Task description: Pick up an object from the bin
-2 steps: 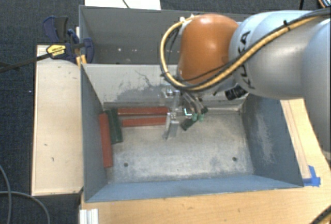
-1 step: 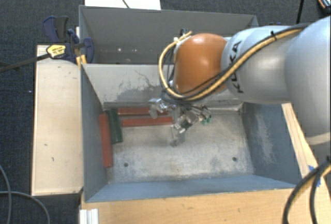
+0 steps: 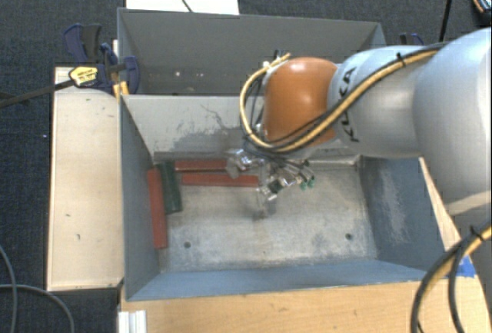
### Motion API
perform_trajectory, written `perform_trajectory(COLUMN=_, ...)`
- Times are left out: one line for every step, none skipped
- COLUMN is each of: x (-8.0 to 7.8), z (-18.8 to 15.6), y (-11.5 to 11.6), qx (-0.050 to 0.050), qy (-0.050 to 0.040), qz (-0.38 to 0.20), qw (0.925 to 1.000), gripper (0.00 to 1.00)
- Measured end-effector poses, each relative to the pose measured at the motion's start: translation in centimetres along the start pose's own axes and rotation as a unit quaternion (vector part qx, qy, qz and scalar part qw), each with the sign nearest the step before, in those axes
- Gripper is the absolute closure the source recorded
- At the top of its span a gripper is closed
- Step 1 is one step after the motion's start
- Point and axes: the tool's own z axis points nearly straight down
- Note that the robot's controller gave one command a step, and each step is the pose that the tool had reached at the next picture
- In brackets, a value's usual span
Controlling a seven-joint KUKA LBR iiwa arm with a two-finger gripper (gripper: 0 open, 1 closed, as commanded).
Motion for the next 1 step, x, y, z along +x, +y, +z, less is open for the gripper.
perform_trajectory(x=-0.24, z=-0.34, y=0.01, qx=0.001, qy=-0.0037, qz=0.002, qw=1.0000, gripper=1.00)
